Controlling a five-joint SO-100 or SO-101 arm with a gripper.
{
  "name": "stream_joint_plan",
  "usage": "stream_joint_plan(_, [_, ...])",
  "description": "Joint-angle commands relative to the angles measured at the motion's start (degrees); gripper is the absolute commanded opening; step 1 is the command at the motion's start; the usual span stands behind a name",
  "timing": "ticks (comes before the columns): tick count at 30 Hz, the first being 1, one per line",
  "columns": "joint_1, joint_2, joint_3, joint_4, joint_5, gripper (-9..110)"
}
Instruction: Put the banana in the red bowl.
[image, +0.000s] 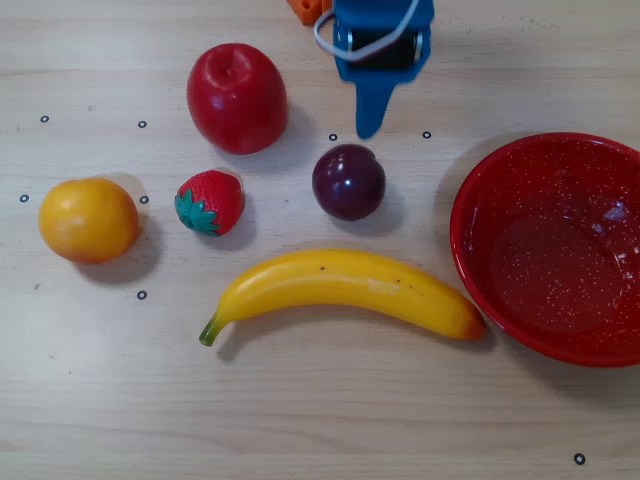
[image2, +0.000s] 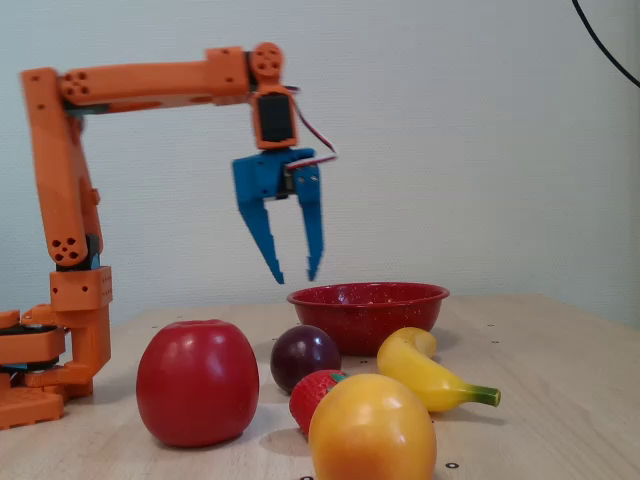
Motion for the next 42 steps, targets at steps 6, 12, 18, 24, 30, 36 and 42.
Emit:
stream_joint_plan(6, [-3.25,-6.33,-13.54,2.11,-1.67,25])
stream_joint_plan(12, [-4.39,-10.72,-15.21,-1.58,-0.62,38])
stream_joint_plan(18, [-5.27,-14.94,-15.21,-6.68,1.41,48])
stream_joint_plan(24, [-4.75,-18.19,-15.21,-11.78,2.29,50])
stream_joint_plan(30, [-4.04,-21.01,-16.26,-14.06,2.72,50])
stream_joint_plan(36, [-3.78,-23.99,-16.44,-16.44,2.72,50])
stream_joint_plan(42, [-3.16,-26.89,-17.14,-18.19,2.37,51])
